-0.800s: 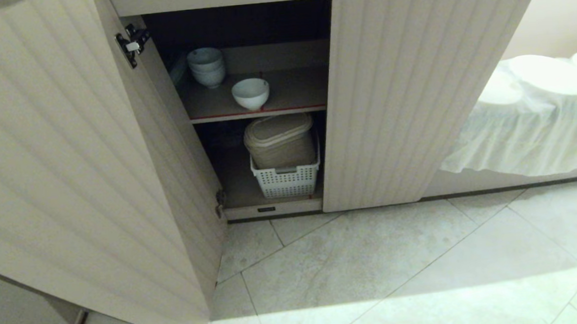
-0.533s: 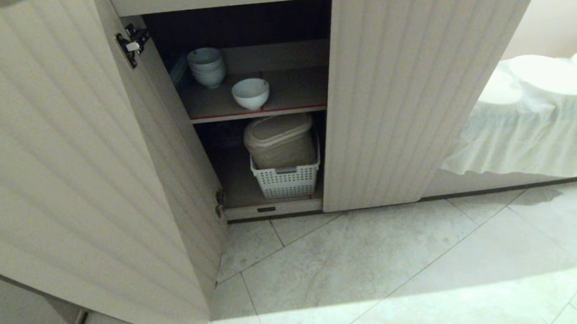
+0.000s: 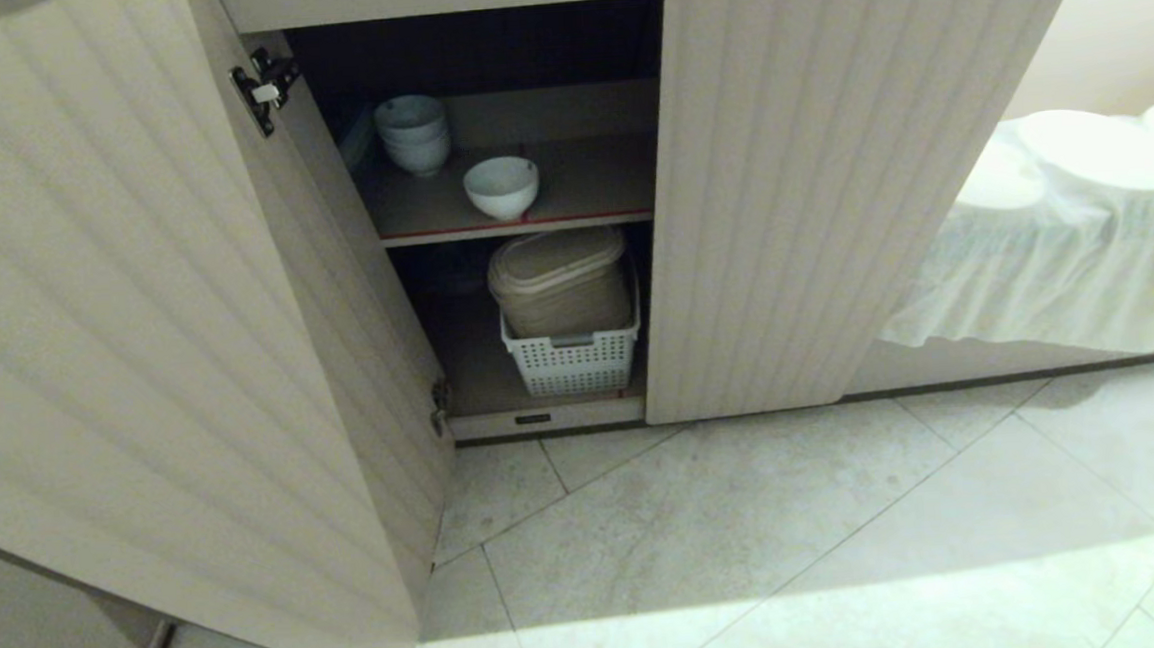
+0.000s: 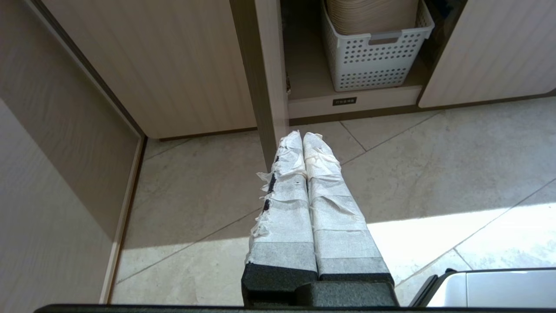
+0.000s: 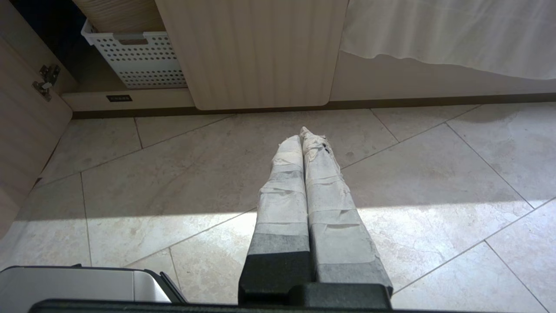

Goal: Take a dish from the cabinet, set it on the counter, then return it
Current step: Take the bowl from the cabinet

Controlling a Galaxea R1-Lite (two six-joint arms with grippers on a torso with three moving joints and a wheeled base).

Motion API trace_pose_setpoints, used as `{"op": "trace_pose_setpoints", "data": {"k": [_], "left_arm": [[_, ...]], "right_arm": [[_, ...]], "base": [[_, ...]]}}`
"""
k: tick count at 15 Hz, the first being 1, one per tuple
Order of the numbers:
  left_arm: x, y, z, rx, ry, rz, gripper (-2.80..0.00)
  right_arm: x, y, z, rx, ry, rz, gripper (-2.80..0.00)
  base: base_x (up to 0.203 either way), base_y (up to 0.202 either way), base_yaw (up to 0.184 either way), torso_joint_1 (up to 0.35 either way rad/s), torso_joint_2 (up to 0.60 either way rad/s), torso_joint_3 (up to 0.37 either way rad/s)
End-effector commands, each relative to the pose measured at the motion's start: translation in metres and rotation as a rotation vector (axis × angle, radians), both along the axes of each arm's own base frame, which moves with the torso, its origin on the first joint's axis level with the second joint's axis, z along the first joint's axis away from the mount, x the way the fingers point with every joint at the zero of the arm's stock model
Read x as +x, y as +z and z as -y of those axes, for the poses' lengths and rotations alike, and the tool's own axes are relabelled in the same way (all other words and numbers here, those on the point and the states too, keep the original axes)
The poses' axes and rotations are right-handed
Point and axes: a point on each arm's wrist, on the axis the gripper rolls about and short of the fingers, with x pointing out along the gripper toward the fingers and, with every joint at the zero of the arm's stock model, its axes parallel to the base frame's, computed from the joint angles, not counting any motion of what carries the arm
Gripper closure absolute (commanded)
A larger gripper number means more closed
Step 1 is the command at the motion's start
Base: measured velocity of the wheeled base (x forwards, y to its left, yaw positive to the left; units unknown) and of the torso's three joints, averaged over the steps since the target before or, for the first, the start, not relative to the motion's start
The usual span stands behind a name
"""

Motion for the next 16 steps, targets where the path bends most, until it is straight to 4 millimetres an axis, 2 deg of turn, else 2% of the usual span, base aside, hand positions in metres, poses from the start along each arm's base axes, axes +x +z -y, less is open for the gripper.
{"op": "trace_pose_setpoints", "data": {"k": [1,11,16], "left_arm": [[0.0000,0.0000,0.0000,0.001,0.000,0.000,0.00],[0.0000,0.0000,-0.0001,-0.001,0.006,0.000,0.00],[0.0000,0.0000,-0.0001,-0.001,0.006,0.000,0.00]], "right_arm": [[0.0000,0.0000,0.0000,0.000,0.000,0.000,0.00],[0.0000,0.0001,0.0000,0.000,0.001,0.001,0.00],[0.0000,0.0001,0.0000,0.000,0.000,0.001,0.00]], "base": [[0.000,0.000,0.000,0.000,0.00,0.000],[0.000,0.000,0.000,0.000,0.00,0.000],[0.000,-0.160,-0.002,0.003,0.00,0.004]]}}
